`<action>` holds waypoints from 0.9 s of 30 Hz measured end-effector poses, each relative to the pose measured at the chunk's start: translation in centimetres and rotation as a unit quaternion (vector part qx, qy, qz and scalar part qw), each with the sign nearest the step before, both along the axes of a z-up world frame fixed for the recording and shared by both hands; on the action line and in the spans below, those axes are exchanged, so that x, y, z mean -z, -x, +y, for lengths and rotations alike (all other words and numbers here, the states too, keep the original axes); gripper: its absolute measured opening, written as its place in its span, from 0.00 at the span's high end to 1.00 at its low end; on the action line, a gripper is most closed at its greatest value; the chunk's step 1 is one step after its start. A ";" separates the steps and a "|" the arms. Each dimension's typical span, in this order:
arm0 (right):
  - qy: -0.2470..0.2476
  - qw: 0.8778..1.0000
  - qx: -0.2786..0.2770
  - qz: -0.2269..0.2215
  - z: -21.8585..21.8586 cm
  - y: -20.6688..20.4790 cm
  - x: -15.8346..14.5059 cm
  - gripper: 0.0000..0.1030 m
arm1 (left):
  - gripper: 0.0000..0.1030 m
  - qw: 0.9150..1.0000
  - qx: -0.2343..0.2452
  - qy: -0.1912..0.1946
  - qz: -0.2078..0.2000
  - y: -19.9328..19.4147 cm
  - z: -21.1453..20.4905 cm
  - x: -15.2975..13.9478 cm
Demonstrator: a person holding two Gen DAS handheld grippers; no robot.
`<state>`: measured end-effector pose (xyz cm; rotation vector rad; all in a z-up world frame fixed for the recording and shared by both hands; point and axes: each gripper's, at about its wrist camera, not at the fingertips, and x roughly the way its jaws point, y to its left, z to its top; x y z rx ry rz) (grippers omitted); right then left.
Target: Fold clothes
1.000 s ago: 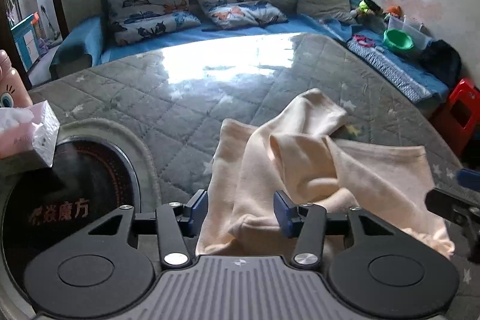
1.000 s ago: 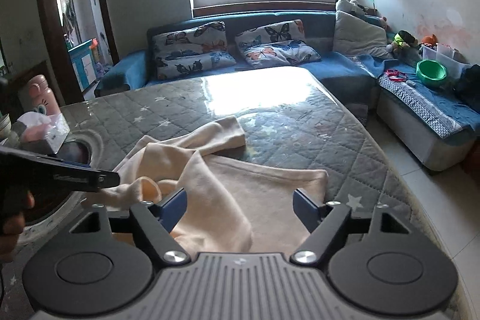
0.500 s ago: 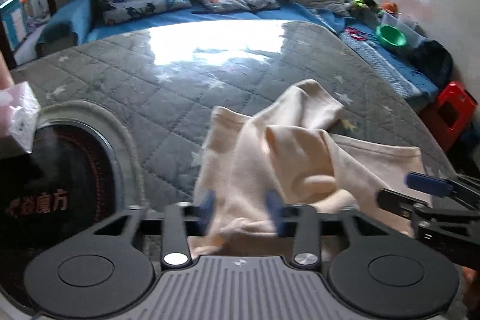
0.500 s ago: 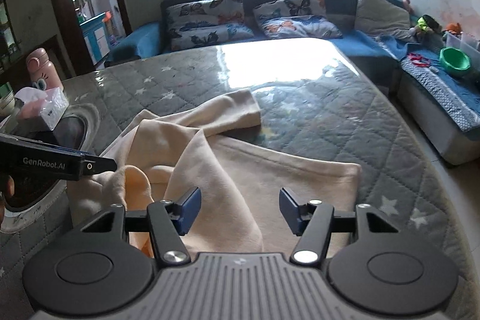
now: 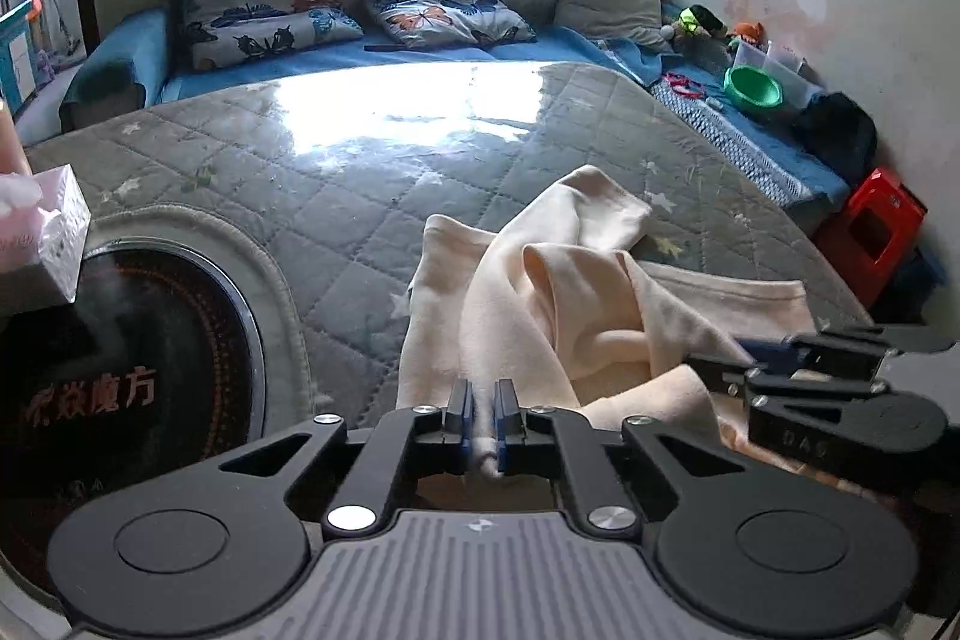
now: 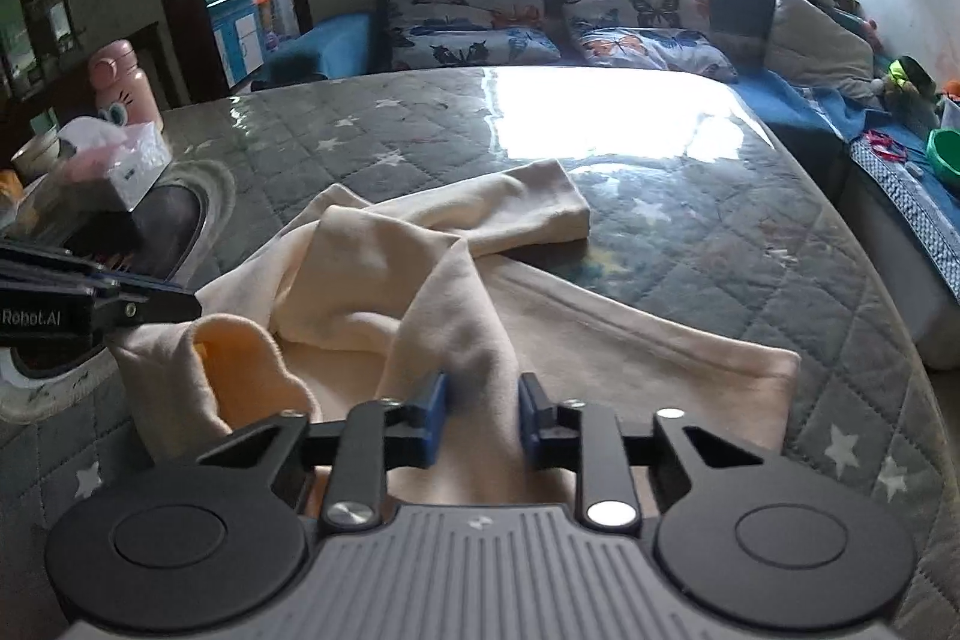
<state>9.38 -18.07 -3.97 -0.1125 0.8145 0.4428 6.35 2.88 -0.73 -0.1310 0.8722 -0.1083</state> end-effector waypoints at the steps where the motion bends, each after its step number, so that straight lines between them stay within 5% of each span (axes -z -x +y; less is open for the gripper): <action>1: 0.002 1.000 -0.002 0.000 0.1 0.1 0.0 0.80 | 0.85 1.000 -0.005 0.006 0.002 -0.1 0.1 -0.1; 2: 0.004 1.000 -0.004 -0.001 0.1 0.1 0.0 0.80 | 0.82 1.000 -0.008 0.011 0.002 -0.2 0.1 -0.2; 5: 0.013 1.000 -0.007 -0.005 0.2 0.1 0.0 0.73 | 0.51 1.000 -0.024 0.016 0.005 -0.7 0.1 -0.5; 7: 0.013 1.000 -0.008 -0.007 0.2 -0.1 0.0 0.73 | 0.45 0.999 -0.030 0.012 0.008 -1.2 0.0 -0.3; 10: 0.014 1.000 -0.010 -0.007 0.3 -0.2 0.1 0.75 | 0.50 0.999 -0.016 0.019 0.024 -1.6 -0.3 0.4; 12: 0.016 1.000 -0.012 -0.010 0.3 0.0 0.0 0.85 | 0.73 0.999 -0.008 0.020 0.032 -1.5 -0.5 0.9; 15: 0.021 0.999 -0.010 -0.027 0.1 0.6 -0.8 0.91 | 0.87 0.999 -0.014 0.021 0.027 -1.0 -0.2 1.3; 27: 0.045 0.981 0.109 -0.153 -5.6 8.1 -6.2 0.92 | 0.94 0.999 -0.023 0.009 -0.033 5.0 2.1 -1.2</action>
